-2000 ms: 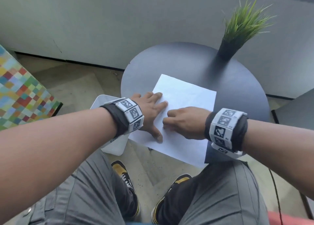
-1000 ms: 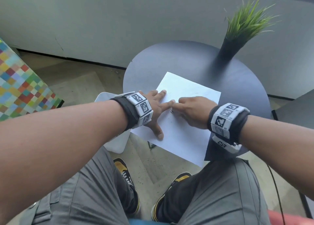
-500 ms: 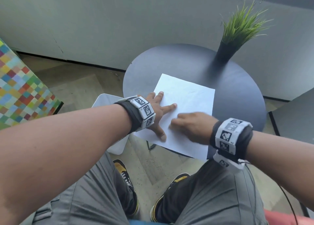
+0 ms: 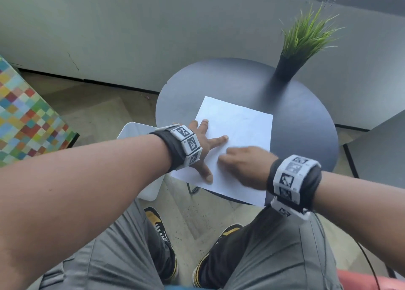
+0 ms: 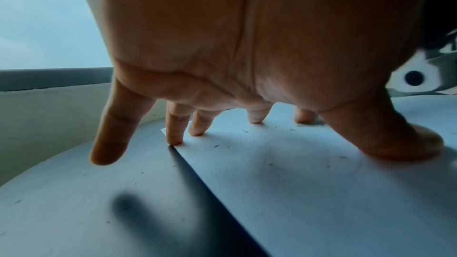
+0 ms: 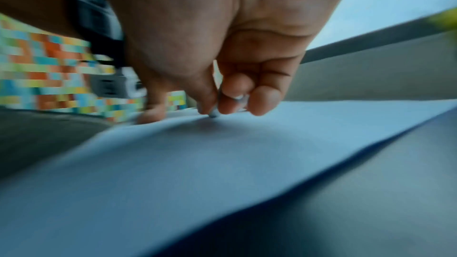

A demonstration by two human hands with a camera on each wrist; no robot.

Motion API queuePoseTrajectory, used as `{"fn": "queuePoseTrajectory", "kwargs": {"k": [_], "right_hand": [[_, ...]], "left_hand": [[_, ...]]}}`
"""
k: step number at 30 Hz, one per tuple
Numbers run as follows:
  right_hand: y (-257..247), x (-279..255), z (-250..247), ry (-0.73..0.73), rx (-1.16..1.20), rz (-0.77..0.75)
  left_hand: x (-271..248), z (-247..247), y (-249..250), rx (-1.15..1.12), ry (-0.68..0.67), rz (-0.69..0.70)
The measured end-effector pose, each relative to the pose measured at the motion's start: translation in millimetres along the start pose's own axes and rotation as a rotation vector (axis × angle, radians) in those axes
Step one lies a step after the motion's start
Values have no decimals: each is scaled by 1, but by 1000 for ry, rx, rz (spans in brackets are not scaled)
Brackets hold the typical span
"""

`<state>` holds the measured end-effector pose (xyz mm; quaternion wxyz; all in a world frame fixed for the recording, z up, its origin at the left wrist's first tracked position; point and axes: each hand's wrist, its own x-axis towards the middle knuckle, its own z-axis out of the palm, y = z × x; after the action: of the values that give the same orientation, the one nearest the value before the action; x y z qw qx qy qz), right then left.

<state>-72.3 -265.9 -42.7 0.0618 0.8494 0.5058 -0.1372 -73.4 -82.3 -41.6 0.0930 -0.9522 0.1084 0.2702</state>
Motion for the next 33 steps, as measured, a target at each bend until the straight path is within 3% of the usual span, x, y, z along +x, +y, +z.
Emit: {"fn": "queuePoseTrajectory", "kwargs": {"k": [2,6,7,11,16,17,20,21,22,25,26,29,30,31,33], "right_hand": [[-11,-4,3,-80,19,-104],[29,8,-3,86,-6,231],[26,11,-2,98,10,242],[-6,10,3,-21,71,-29],[51,10,3,95,33,298],[44,7,5,105,34,259],[7,-8,11,32,99,-95],[9,-11,9,-8,110,-110],[18,-10,9,15,81,-67],[51,-5,13,130,50,281],[46,-4,17,125,55,284],[3,-8,17,-7,65,-64],[3,-10,16,-33,82,-96],[9,-10,13,-29,89,-41],[35,-2,11,93,69,229]], "left_hand": [[0,0,0,3,-1,-2],[0,-1,0,-9,9,-1],[0,0,0,-11,10,-3],[-2,-1,0,-9,5,-1],[-3,-6,5,7,-6,7],[-2,-7,6,8,-12,6],[-1,-9,7,13,-39,4],[-1,-10,7,19,-42,2],[-1,-11,7,23,-40,4],[-2,-11,9,23,-25,4],[-2,-11,9,24,-25,3],[-1,-11,9,39,-27,0],[-2,-11,9,39,-27,1],[-2,-11,9,34,-21,4],[-2,-10,9,31,-2,5]]}}
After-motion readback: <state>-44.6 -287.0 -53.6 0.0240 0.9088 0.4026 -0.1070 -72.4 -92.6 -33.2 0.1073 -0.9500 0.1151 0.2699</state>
